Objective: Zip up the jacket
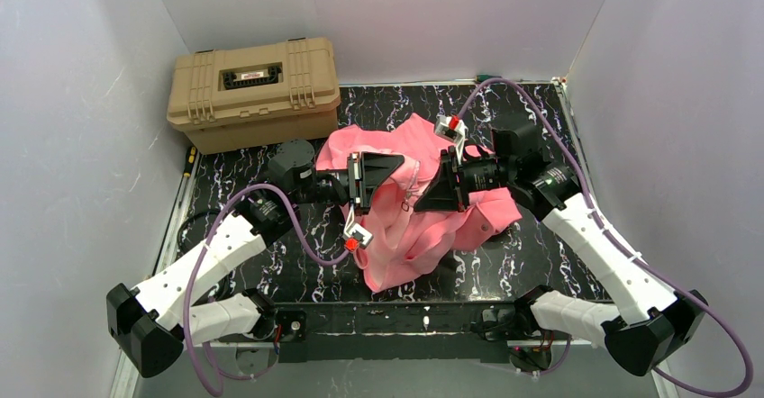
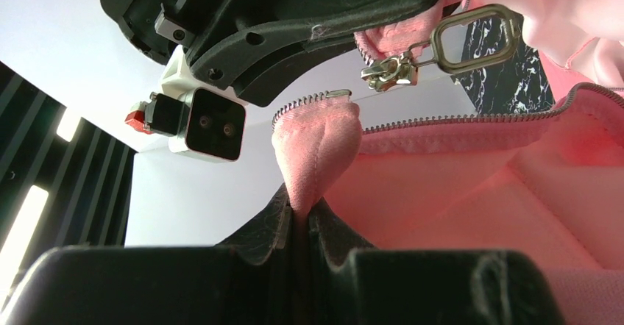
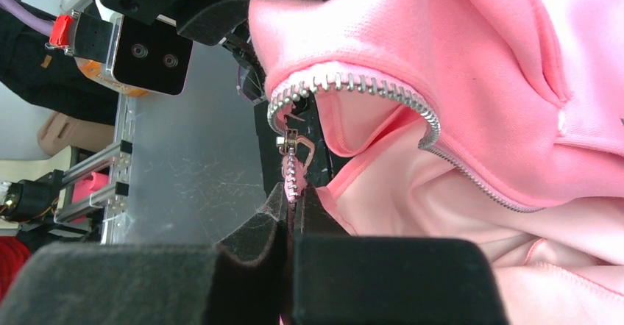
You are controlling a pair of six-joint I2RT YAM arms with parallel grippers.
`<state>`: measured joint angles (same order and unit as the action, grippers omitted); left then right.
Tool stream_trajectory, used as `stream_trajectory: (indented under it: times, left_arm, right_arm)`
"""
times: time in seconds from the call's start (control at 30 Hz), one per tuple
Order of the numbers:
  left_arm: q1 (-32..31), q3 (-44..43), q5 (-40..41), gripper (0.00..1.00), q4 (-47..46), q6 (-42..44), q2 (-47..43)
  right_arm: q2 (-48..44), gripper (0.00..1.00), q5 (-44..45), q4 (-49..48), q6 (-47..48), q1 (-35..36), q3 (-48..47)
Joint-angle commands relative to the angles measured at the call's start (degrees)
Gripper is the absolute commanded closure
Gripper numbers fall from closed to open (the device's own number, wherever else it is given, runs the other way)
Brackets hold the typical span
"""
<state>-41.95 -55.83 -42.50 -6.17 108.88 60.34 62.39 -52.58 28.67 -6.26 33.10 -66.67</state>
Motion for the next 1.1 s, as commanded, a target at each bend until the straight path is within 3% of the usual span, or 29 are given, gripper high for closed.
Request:
stream_trajectory:
  times: [0.0, 1.07]
  left_arm:
    - [0.03, 0.22, -2.38, 1.00, -2.53, 2.04, -1.93]
    - [0.03, 0.42, -3.56, 1.00, -0.48, 5.81, -2.37]
  right_arm:
    - [0.22, 0.99, -0.89, 0.80, 0.91, 0.30, -3.84]
    - [2.39, 0.99, 1.57, 5.65, 0.53, 0.82, -7.04]
